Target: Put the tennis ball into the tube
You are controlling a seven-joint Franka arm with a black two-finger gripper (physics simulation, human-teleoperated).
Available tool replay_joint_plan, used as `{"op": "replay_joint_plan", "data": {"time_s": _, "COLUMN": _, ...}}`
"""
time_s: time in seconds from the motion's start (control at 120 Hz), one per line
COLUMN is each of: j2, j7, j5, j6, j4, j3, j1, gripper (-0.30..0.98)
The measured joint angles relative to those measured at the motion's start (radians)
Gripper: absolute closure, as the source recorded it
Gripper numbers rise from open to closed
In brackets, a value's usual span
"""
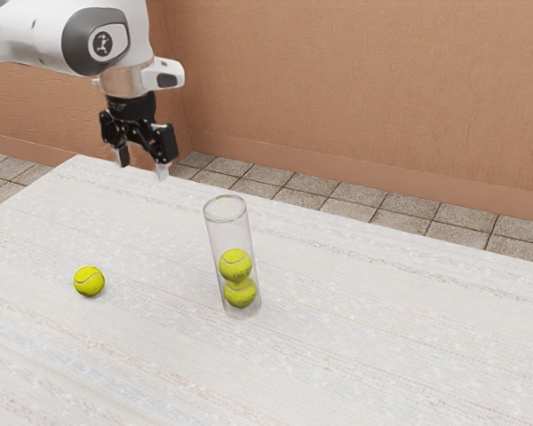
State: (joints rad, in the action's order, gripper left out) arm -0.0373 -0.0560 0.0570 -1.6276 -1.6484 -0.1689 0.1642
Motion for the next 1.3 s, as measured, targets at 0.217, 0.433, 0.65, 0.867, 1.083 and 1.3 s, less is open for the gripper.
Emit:
{"op": "replay_joint_plan", "data": {"time_s": 0.217, "j2": 0.000, "j7": -0.013, "j5": -0.005, "j6": -0.026, "j4": -0.003, "j3": 0.000, "j1": 0.044, "gripper": 0.00}}
{"op": "replay_joint_plan", "data": {"time_s": 0.433, "j2": 0.001, "j7": -0.016, "j5": -0.006, "j6": -0.019, "j4": -0.011, "j3": -0.032, "j1": 0.082, "gripper": 0.00}}
{"op": "replay_joint_plan", "data": {"time_s": 0.65, "j2": 0.005, "j7": -0.030, "j5": 0.002, "j6": -0.017, "j4": -0.011, "j3": -0.128, "j1": 0.070, "gripper": 0.00}}
{"op": "replay_joint_plan", "data": {"time_s": 0.867, "j2": 0.013, "j7": -0.047, "j5": 0.017, "j6": -0.016, "j4": -0.011, "j3": -0.204, "j1": -0.008, "gripper": 0.00}}
{"op": "replay_joint_plan", "data": {"time_s": 1.083, "j2": 0.013, "j7": -0.063, "j5": 0.024, "j6": -0.015, "j4": -0.030, "j3": -0.261, "j1": -0.057, "gripper": 0.00}}
{"op": "replay_joint_plan", "data": {"time_s": 1.3, "j2": 0.016, "j7": -0.077, "j5": 0.035, "j6": -0.038, "j4": -0.118, "j3": -0.315, "j1": -0.029, "gripper": 0.00}}
